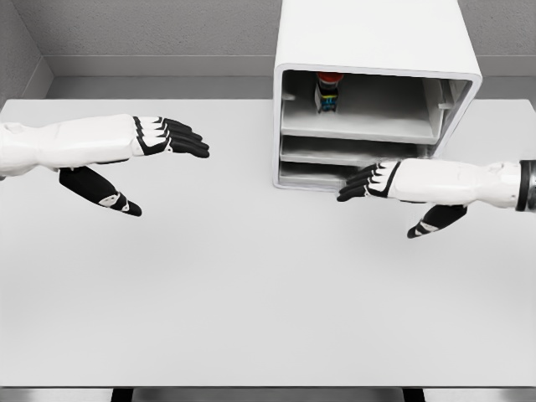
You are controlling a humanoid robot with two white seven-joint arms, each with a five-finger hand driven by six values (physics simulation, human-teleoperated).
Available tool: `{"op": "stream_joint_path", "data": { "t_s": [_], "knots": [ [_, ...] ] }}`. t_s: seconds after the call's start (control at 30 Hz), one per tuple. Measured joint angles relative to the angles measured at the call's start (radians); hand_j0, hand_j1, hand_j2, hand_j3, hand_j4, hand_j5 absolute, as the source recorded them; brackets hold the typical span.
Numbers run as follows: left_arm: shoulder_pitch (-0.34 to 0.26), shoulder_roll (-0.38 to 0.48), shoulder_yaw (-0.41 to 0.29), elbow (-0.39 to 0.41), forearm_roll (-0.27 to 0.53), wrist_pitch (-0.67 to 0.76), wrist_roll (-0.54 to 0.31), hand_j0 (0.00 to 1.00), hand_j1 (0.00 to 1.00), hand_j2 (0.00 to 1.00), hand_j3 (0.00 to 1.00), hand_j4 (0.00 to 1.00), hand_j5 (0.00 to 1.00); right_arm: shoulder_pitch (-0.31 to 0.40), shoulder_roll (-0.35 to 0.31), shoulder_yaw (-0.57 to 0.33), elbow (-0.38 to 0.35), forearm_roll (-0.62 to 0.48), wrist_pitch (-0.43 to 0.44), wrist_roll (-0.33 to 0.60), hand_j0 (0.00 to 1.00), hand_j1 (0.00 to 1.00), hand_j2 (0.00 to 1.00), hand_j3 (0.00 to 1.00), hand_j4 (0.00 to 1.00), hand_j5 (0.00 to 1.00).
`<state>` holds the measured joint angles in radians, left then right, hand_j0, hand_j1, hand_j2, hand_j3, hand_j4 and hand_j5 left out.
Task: Slide open multi-storey tabletop storage cabinets and put open load switch and slide close multi-storey tabletop storage cabinets
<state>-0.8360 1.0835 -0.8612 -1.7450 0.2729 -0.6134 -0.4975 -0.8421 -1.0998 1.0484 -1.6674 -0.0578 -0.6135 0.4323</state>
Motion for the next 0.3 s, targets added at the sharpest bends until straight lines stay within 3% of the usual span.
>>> {"op": "stream_joint_path", "data": {
  "t_s": [0.3],
  "knots": [
    [0.000,-0.005,-0.004,0.006,0.000,0.000,0.000,1.00,1.00,1.00,1.00,1.00,1.00,0.031,-0.050,0.022,0.003,-0.003,0.000,0.010,1.00,1.00,1.00,1.00,1.00,1.00]
  ]
}}
